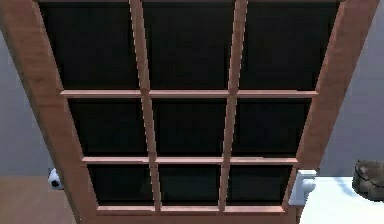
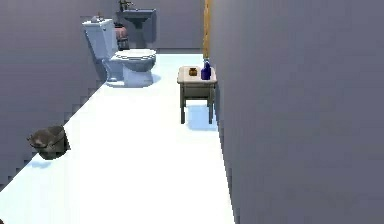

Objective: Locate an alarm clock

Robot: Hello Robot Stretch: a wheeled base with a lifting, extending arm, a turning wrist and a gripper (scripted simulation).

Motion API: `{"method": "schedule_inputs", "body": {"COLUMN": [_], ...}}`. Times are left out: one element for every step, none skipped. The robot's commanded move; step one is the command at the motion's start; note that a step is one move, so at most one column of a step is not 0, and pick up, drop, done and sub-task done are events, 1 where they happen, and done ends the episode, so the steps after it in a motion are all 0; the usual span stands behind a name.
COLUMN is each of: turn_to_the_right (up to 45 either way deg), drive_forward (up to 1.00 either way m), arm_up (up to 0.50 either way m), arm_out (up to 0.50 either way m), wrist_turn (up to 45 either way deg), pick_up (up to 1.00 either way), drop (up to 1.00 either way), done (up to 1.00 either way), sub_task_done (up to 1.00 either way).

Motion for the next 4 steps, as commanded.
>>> {"method": "schedule_inputs", "body": {"turn_to_the_right": [0.0,-45.0,-33.0,0.0], "drive_forward": [0.05,0.00,0.00,0.60], "arm_up": [0.00,0.00,0.00,0.00], "arm_out": [0.00,0.00,0.00,0.00], "wrist_turn": [0.0,0.0,0.0,0.0], "pick_up": [0.00,0.00,0.00,0.00], "drop": [0.00,0.00,0.00,0.00], "done": [0.00,0.00,0.00,0.00], "sub_task_done": [0.00,0.00,0.00,0.00]}}
